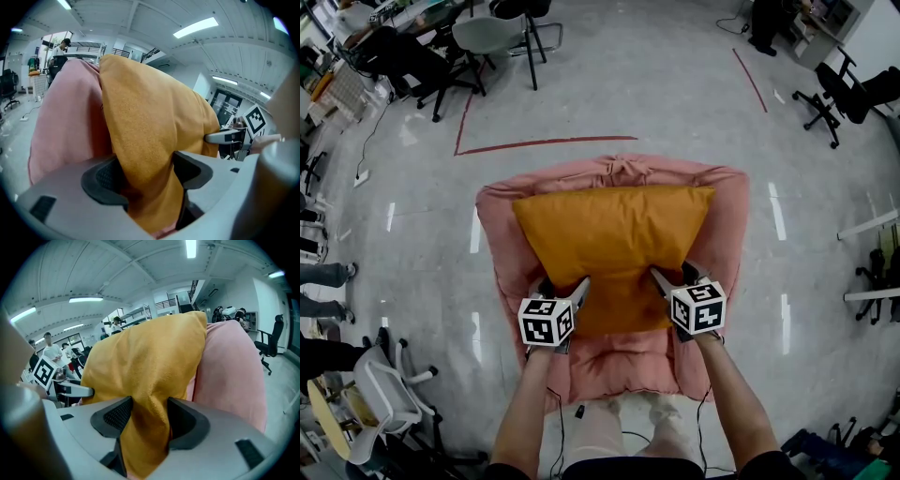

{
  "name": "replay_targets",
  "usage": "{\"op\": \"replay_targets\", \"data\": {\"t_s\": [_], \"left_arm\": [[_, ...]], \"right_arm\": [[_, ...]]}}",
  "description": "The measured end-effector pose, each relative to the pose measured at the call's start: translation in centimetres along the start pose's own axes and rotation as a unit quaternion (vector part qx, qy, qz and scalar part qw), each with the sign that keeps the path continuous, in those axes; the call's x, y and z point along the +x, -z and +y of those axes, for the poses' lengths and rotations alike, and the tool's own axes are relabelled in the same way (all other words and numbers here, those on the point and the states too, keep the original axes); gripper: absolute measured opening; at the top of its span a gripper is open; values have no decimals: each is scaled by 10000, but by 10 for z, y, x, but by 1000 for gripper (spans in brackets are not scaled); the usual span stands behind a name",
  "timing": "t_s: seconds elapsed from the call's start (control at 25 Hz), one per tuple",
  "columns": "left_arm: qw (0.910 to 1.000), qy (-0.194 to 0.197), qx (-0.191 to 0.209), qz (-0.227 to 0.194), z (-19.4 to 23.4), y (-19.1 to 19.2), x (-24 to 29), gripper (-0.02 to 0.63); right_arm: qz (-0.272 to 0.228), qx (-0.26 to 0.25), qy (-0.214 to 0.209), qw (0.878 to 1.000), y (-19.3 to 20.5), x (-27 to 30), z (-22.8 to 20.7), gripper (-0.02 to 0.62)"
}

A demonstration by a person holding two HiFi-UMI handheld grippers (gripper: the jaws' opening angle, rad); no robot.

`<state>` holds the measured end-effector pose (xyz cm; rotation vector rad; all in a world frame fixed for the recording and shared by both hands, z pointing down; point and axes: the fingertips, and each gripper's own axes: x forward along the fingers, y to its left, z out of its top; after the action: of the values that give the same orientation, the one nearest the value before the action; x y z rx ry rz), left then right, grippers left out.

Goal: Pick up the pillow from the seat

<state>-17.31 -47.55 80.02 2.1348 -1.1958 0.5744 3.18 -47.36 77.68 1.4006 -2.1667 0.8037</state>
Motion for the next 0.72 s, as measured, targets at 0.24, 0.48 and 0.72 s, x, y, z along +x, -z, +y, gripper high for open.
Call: {"op": "replay_targets", "data": {"t_s": [0.24, 0.48, 0.72], "left_arm": [[9999, 46, -84, 120, -7, 5, -7, 248], [9999, 75, -64, 98, -15, 10, -12, 172], [9998, 111, -72, 131, -17, 8, -17, 153]], "right_arm": [[71, 11, 21, 10000, 5, -5, 8, 175], [58, -53, 39, 10000, 10, -9, 18, 100], [57, -46, 39, 10000, 7, -12, 22, 86]]}}
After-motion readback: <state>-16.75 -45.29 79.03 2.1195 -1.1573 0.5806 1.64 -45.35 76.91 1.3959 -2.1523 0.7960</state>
